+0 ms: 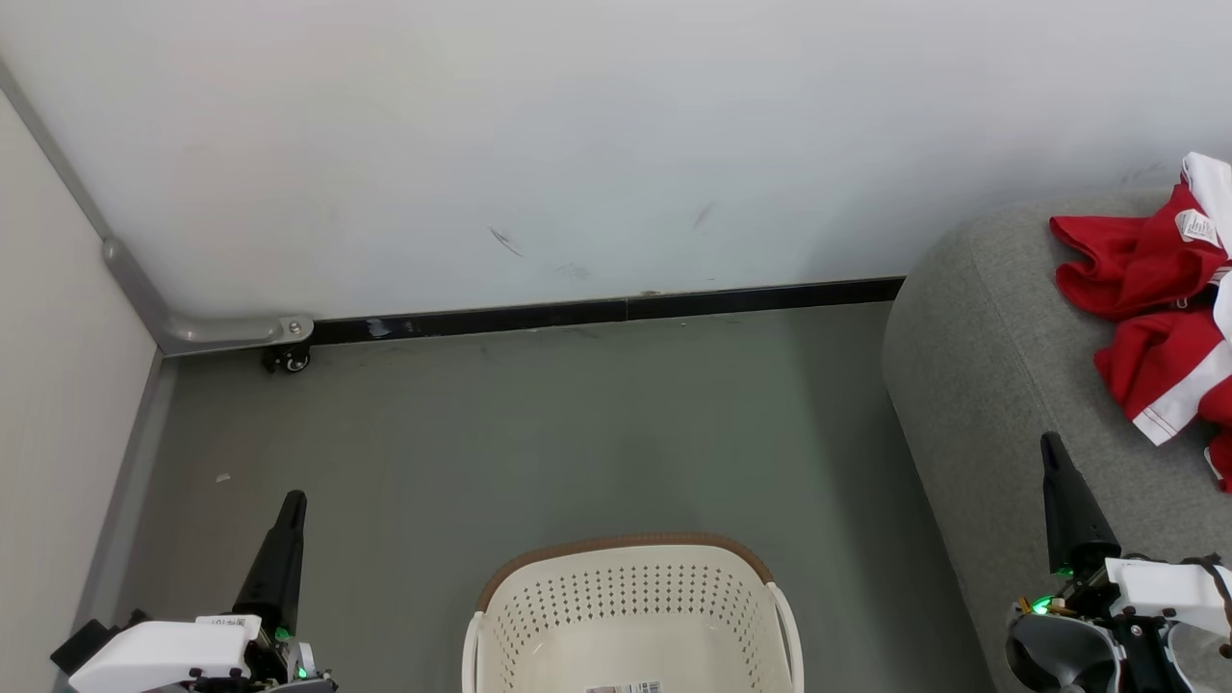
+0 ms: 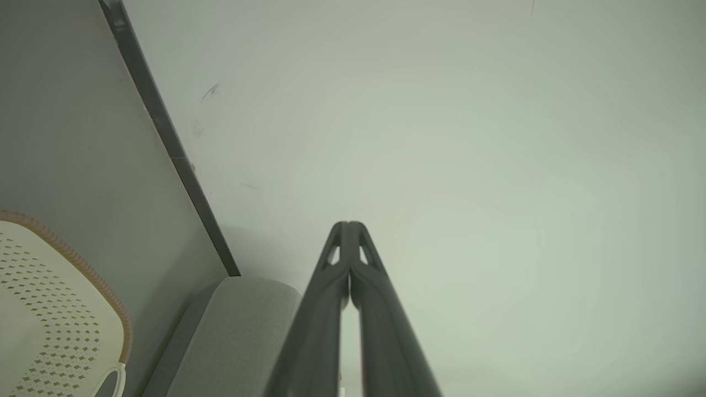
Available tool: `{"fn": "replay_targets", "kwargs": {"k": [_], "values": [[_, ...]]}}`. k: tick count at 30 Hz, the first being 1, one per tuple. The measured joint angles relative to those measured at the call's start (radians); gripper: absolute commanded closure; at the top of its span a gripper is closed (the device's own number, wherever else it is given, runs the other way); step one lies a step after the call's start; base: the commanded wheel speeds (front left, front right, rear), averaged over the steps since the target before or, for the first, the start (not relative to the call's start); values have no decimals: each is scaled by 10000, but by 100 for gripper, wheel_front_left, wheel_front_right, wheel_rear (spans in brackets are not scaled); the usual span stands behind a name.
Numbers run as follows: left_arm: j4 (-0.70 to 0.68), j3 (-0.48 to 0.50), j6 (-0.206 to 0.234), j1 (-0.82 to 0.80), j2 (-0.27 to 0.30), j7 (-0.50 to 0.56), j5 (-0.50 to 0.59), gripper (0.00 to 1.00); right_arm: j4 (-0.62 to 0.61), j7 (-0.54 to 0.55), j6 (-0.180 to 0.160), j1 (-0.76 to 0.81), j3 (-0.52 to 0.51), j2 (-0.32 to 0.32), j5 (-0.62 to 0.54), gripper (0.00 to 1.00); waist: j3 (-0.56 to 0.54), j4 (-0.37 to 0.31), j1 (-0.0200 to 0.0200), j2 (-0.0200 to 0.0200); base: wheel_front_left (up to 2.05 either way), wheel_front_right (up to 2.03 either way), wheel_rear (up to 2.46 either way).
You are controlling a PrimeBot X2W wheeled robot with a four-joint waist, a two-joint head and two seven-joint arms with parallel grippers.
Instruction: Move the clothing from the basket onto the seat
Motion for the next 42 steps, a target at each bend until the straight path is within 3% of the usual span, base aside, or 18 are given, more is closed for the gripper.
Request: {"fn": "replay_targets", "kwargs": {"k": [42], "values": [[-4, 0, 0, 0, 0, 0, -8, 100, -2, 0, 0, 0, 2, -2, 0, 100, 0, 0, 0, 0, 0, 0, 0]]}}
